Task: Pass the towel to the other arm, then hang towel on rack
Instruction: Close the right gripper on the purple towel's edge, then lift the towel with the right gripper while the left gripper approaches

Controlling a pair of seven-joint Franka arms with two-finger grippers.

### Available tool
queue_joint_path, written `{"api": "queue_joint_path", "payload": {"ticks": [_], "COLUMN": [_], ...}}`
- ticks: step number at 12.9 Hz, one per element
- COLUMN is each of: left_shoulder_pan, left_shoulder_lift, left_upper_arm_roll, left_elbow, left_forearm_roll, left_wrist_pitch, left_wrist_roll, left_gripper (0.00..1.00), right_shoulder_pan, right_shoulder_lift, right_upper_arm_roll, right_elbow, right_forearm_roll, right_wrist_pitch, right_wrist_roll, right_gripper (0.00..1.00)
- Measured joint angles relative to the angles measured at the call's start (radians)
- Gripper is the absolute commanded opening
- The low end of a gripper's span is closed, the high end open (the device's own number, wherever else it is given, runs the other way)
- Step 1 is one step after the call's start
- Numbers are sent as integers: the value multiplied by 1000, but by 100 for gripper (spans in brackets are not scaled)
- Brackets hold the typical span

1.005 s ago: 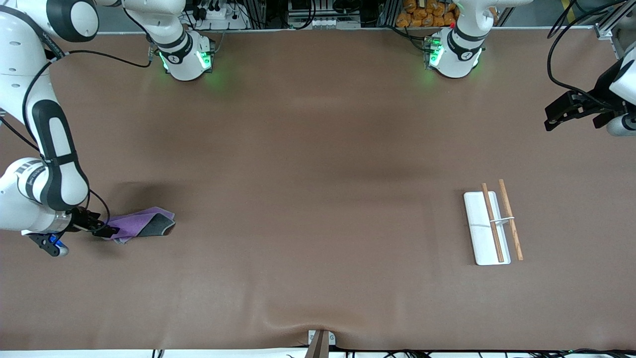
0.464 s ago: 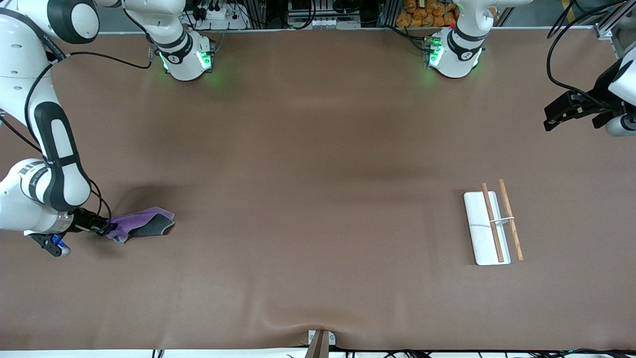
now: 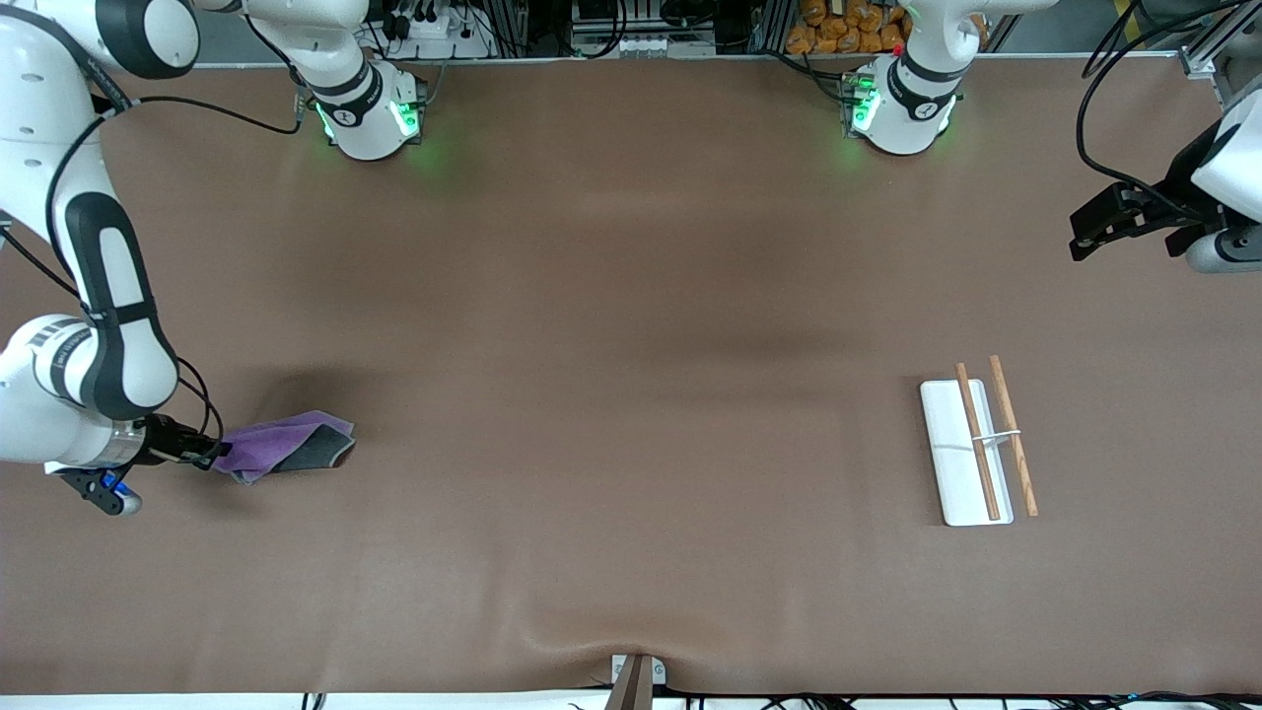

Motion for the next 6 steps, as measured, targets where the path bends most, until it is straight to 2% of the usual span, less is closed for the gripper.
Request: {"api": "queue_joint_path", "payload": {"ticks": [3,6], "left_shoulder_pan": [-2,-8], "left_shoulder_lift": [1,2], "left_upper_arm_roll": [-2,-7], "left_elbow": [0,0], "left_forearm_roll": [0,0], "left_wrist_pitch": [0,2], "left_wrist_roll": [0,-28], "left_gripper": [100,100], "right_shoulder_pan": [74,238], "right_shoulder_lift": [-91,-153], "right_upper_arm_roll": [10,18], "right_elbow": [42,85], "right_forearm_roll": [7,12], "right_wrist_pitch": [-156,-224], "right_wrist_roll": [104,292], "right_gripper": [0,0]}}
